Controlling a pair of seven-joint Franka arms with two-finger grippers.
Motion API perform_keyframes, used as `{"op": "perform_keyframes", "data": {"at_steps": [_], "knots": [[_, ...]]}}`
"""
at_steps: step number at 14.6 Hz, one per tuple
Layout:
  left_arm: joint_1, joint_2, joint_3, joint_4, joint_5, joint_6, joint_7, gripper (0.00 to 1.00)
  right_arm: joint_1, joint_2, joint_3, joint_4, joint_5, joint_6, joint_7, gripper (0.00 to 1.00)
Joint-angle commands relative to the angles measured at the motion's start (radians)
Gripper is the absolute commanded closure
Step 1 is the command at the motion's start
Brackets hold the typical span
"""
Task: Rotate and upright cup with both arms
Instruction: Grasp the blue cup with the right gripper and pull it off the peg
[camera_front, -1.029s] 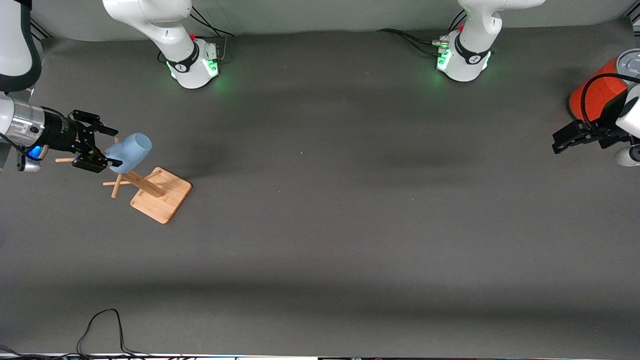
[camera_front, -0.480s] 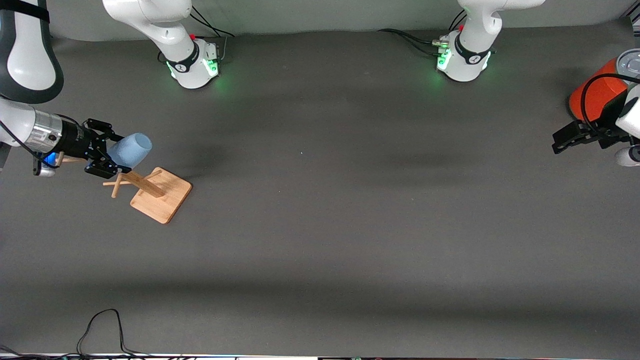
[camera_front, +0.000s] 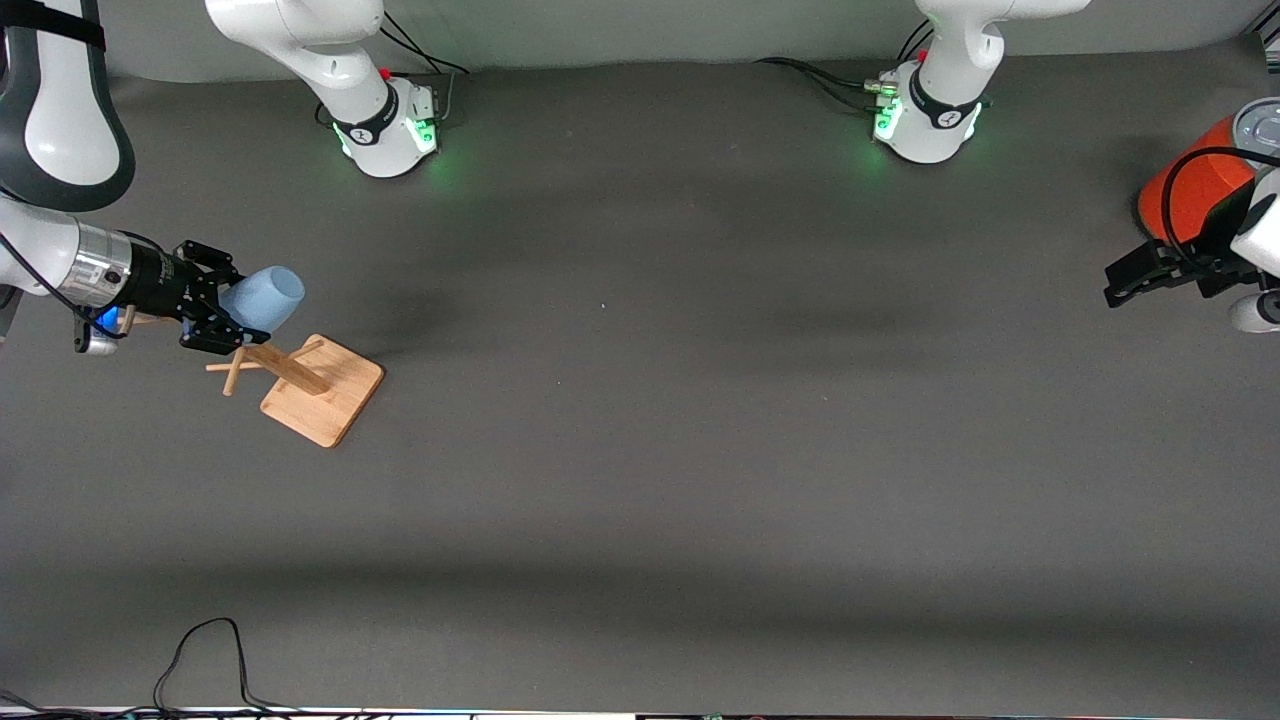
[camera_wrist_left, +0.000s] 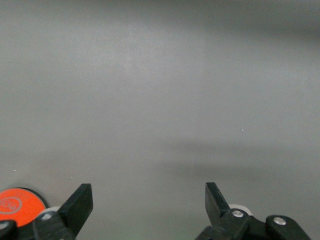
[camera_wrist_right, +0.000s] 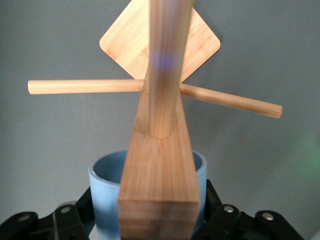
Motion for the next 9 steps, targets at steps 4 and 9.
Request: {"op": "perform_keyframes", "data": {"at_steps": [4,9], "knots": [[0.001,-0.002,0.001,0.002,-0.002,-0.008,0.019,0.00,0.004,-0.011,0.003,0.073,0.078,-0.096,0.005,0.27],[0.001,-0.002,0.001,0.002,-0.002,-0.008,0.019,0.00,0.018,-0.032,0.016,0.095,0.096,-0.126,0.069,0.27]]}}
